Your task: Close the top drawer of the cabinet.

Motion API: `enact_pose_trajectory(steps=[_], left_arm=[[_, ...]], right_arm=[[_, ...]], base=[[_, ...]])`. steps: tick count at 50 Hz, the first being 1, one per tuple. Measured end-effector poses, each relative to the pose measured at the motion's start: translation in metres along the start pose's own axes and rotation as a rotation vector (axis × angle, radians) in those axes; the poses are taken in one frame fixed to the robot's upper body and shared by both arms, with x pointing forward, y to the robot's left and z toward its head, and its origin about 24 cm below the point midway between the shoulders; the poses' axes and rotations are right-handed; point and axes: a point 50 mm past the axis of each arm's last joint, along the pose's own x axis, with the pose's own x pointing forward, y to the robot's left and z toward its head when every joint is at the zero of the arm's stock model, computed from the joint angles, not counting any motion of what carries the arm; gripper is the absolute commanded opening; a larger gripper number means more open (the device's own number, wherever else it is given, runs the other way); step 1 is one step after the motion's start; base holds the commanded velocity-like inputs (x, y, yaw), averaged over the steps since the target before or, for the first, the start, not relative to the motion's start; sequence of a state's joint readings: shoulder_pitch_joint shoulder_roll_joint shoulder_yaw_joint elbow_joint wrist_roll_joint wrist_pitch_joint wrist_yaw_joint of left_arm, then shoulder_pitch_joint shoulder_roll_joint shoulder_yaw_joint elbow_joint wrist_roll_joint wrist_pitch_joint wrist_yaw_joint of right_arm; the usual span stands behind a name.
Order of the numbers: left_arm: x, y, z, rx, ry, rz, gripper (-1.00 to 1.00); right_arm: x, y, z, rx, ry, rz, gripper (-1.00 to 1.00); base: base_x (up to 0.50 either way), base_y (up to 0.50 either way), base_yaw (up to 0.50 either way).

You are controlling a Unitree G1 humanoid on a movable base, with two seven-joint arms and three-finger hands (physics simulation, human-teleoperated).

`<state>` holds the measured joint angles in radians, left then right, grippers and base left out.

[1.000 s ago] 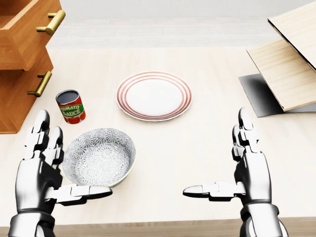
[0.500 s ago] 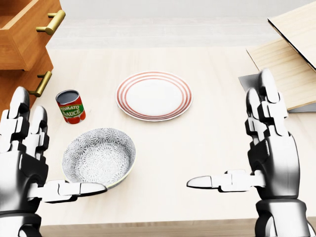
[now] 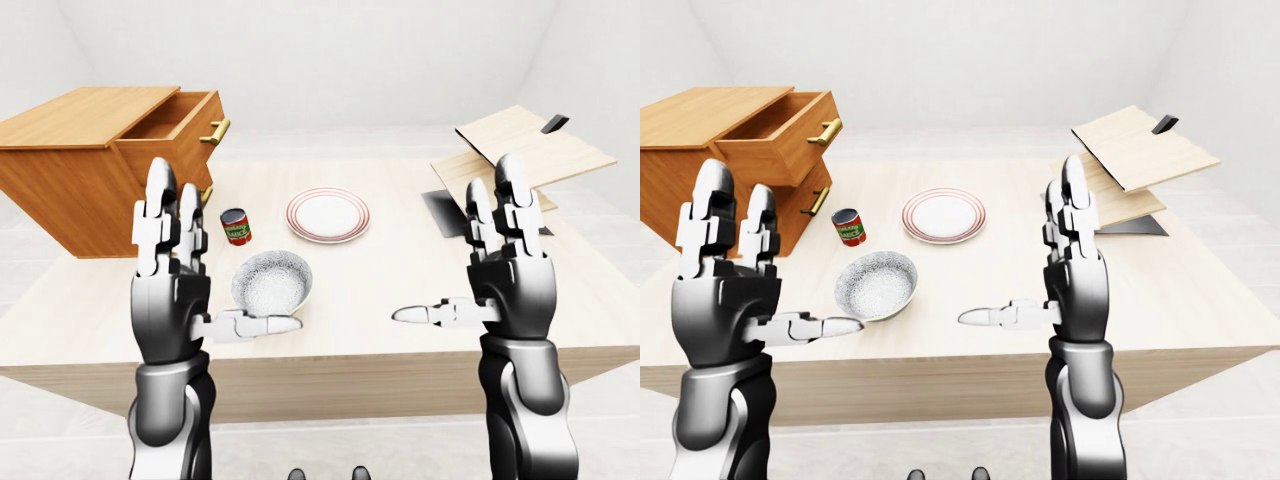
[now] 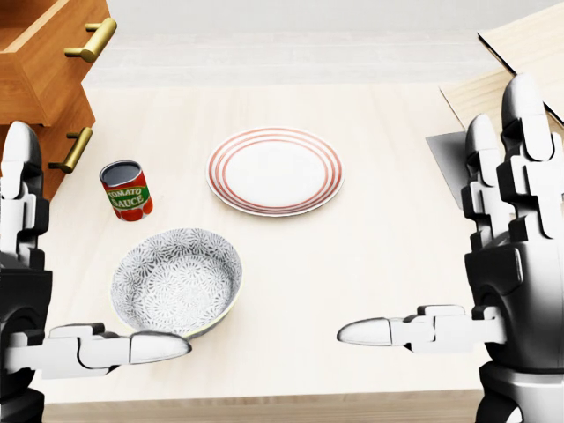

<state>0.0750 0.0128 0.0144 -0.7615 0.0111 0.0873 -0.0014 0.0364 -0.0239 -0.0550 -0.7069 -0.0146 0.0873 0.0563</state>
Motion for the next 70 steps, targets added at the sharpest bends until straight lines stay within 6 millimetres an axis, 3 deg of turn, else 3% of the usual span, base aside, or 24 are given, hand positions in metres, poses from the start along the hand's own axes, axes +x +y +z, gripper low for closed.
enact_pose_trajectory(steps=[10,24,57,70], left_arm=[[-0.001,-0.002,0.021,0.013,-0.088,-0.001,1.00],[-0.001,-0.001,0.030,0.023,-0.131,0.007,1.00],[0.000,0.004,0.027,0.037,-0.119,0.035,1.00],[0.000,0.007,0.021,0.036,-0.095,0.054,1.00]], right_arm=[[-0.001,-0.002,0.003,-0.013,-0.008,-0.004,1.00],[-0.002,-0.007,0.014,-0.031,-0.057,-0.011,1.00],[-0.004,-0.015,0.021,-0.051,-0.083,-0.025,1.00],[-0.003,-0.016,0.026,-0.055,-0.104,-0.018,1.00]], base=[[0.00,0.00,0.00],[0.00,0.00,0.00],[0.00,0.00,0.00],[0.00,0.48,0.00]])
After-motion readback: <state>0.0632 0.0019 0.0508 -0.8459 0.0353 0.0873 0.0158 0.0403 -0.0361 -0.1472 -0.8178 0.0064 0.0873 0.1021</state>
